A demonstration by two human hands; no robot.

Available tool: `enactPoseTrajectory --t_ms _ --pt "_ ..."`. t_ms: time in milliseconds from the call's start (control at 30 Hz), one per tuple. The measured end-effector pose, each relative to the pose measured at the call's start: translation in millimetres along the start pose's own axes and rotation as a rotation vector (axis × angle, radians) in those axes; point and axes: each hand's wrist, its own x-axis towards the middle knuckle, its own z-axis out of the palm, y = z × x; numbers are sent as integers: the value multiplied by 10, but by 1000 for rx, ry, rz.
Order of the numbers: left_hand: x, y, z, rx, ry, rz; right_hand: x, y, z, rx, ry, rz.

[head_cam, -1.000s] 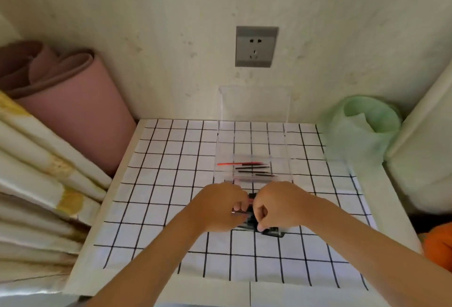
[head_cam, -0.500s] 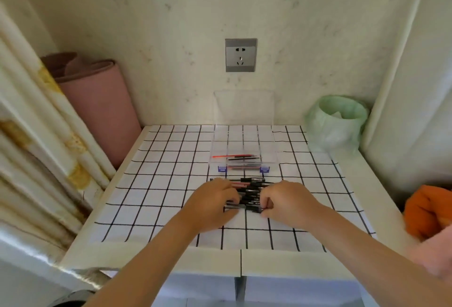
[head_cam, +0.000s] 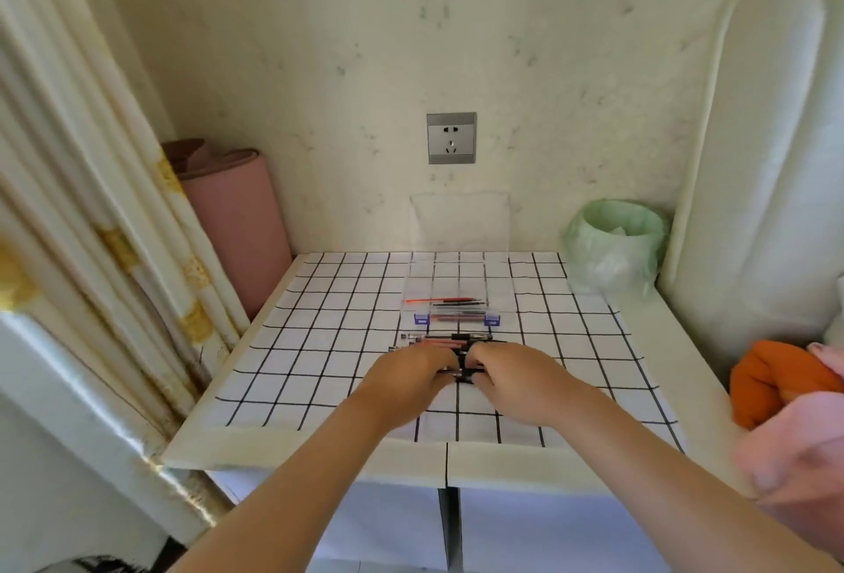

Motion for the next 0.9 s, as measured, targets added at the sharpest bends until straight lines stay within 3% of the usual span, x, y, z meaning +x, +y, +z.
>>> enactPoseTrajectory --t_ms 267,700,900 --pt "122 18 -149 -58 28 -28 84 -19 -76 120 -36 13" --pt "562 -202 208 -220 -141 125 54 158 58 -42 -15 148" --pt "712 -235 96 -286 -96 167 99 124 -147 -118 34 170"
